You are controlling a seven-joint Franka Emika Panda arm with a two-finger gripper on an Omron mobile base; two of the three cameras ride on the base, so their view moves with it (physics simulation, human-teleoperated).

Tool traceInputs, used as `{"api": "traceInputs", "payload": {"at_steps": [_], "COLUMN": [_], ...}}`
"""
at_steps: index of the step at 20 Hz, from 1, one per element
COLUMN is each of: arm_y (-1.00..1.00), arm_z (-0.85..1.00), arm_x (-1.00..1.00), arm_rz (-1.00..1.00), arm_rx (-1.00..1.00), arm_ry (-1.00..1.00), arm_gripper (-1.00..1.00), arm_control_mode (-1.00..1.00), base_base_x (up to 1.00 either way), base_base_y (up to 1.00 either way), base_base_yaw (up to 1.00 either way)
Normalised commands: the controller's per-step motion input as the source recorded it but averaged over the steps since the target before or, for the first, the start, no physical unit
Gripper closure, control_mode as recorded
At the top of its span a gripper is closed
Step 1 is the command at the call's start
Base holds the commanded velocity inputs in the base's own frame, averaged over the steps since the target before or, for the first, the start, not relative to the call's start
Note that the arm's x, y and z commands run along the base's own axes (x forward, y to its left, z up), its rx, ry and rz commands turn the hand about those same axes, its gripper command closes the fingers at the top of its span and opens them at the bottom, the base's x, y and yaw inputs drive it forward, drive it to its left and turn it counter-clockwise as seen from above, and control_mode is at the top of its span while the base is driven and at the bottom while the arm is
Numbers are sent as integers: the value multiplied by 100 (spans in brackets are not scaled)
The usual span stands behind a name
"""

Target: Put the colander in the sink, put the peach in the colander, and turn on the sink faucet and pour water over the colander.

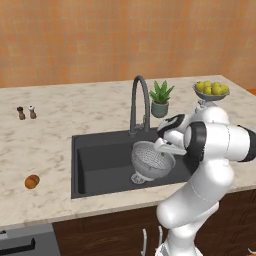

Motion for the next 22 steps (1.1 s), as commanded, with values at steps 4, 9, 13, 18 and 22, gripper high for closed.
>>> {"api": "traceInputs", "payload": {"at_steps": [4,9,13,18,22], "arm_y": [0,1,6,0,-1], "arm_z": [-37,-21,0,-9,-19], "arm_x": [9,5,-24,-9,3], "arm_rz": [-10,-5,0,0,0], "arm_rx": [0,0,0,0,0], "arm_ry": [0,0,-8,-3,0], "arm_gripper": [100,100,100,100,100], "arm_control_mode": [-100,-100,-100,-100,-100], "base_base_x": [0,0,0,0,0], "base_base_y": [0,0,0,0,0], "base_base_yaw": [0,0,0,0,0]}}
